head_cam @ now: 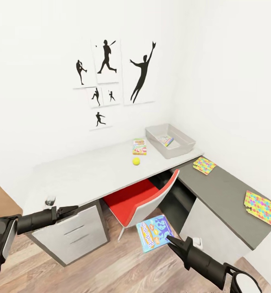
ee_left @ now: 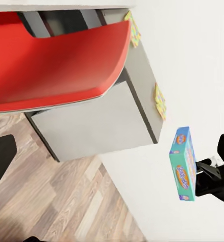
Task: Put all the toys in the child's room - the three board games (two on the bed and one on the table), the two jigsaw puzzles on the table, and the tennis ball on the table - inside the toy box on the table in the child's room.
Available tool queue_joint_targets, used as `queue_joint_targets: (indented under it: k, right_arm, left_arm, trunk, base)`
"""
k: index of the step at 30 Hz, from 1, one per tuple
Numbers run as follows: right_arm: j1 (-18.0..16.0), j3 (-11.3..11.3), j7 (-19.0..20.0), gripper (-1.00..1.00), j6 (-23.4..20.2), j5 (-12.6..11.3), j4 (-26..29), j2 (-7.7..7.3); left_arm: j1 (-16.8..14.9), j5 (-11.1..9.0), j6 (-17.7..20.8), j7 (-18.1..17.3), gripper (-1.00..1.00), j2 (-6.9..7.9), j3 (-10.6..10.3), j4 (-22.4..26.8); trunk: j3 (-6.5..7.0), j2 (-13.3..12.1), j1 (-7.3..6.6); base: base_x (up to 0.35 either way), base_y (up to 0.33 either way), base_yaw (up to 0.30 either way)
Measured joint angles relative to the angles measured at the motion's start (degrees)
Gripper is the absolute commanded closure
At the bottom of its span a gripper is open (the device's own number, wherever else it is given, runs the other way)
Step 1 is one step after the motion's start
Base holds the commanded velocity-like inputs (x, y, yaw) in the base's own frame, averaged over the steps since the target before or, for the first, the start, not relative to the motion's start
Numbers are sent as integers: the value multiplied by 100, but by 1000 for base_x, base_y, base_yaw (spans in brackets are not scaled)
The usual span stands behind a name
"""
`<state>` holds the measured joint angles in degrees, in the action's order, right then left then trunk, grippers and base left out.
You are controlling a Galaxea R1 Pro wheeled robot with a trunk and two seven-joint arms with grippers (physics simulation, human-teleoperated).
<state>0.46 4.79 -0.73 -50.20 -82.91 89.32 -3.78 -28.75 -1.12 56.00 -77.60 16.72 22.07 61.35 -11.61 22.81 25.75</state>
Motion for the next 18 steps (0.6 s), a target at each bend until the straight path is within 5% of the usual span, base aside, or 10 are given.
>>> queue_joint_targets:
  k: [6,9,13,15,18]
  right_arm:
    - [1,-1,13,100,-38,-20,37,-9]
    - [-4,1,27,100,-77,-27,63,-29]
    - [-29,9,49,100,-208,-22,82,-87]
    - [-38,26,61,100,-288,-55,87,-98]
    - [-44,38,86,100,-328,-63,89,-103]
  left_arm:
    - [117,-22,50,-1076,-100,444,2,194]
    - [296,-52,129,-1214,-100,652,-5,573]
    - [886,-539,311,-1215,-100,743,-6,1734]
    - [1096,-929,329,-1216,-100,762,-5,2016]
    - [1206,-1154,332,-1216,-100,747,-9,2143]
  trunk:
    - [-13,0,0]
    - [-20,0,0]
    - [-29,1,0]
    - [-31,0,0]
    - [-32,0,0]
  base:
    - [12,0,-267]
    - [2,0,-267]
    - [0,0,-239]
    - [0,0,-91]
    - [0,0,-41]
